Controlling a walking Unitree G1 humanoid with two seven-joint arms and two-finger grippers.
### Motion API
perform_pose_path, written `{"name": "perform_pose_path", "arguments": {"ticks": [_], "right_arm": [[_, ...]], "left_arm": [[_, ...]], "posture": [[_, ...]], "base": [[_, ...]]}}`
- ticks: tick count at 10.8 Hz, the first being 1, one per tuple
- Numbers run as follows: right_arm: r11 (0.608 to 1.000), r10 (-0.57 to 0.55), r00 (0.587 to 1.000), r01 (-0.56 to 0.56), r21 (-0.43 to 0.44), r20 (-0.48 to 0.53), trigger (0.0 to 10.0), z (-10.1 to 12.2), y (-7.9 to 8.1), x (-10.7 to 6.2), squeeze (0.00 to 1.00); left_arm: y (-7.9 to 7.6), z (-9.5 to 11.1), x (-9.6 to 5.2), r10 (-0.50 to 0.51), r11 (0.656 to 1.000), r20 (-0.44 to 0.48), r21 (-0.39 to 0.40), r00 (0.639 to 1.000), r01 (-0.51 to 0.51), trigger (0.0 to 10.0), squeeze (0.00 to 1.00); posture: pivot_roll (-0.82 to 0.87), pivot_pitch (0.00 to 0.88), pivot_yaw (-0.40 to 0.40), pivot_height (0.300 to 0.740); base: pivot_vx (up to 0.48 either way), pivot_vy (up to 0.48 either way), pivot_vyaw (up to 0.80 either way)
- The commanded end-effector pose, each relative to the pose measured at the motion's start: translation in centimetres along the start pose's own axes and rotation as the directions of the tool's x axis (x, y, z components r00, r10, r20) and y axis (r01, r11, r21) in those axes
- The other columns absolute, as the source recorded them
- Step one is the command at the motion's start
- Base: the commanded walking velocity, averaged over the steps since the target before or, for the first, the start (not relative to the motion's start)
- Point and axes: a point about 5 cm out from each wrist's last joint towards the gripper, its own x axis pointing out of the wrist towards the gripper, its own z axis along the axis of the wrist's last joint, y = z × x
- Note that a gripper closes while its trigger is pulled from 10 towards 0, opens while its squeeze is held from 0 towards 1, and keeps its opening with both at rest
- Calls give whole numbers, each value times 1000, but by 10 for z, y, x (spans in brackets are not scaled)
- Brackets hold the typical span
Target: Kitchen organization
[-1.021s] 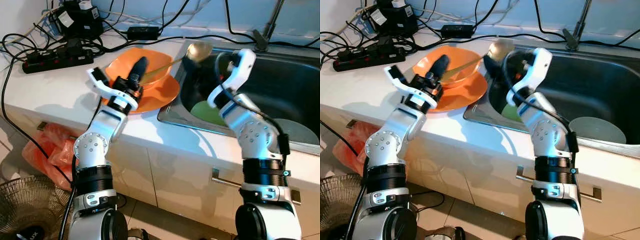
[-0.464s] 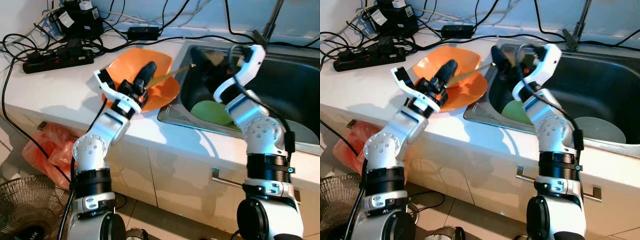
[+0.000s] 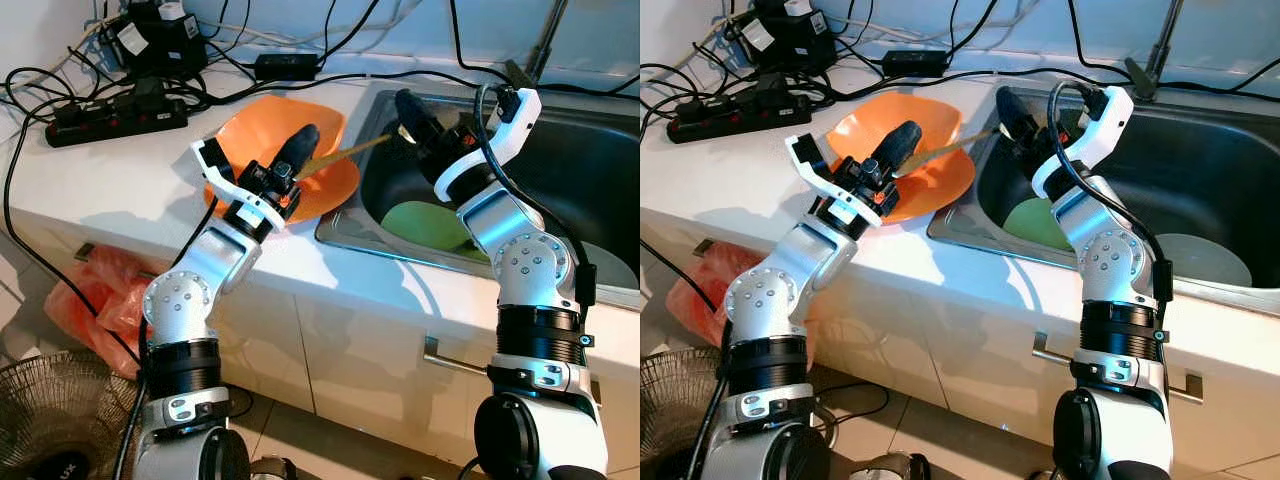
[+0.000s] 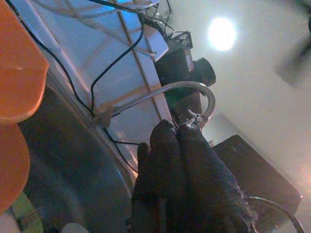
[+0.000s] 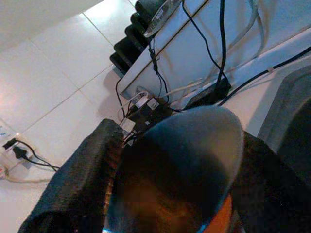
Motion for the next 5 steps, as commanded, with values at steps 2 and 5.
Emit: {"name": "perform_pose_path", "arguments": {"ticks": [2, 5], "right_arm": [[999, 18, 1000, -19, 28, 12, 0, 4, 6, 4, 0], [999, 7, 1000, -8, 47, 19, 0, 6, 4, 3, 0]], "left_arm": [[-5, 2, -2, -26, 1000, -14, 15, 1000, 27, 0, 0], [2, 18, -4, 15, 1000, 70, 18, 997, -16, 0, 0]], "posture": [[34, 66, 75, 740], [32, 69, 73, 740]], "base": [[0, 0, 0], [0, 0, 0]]}}
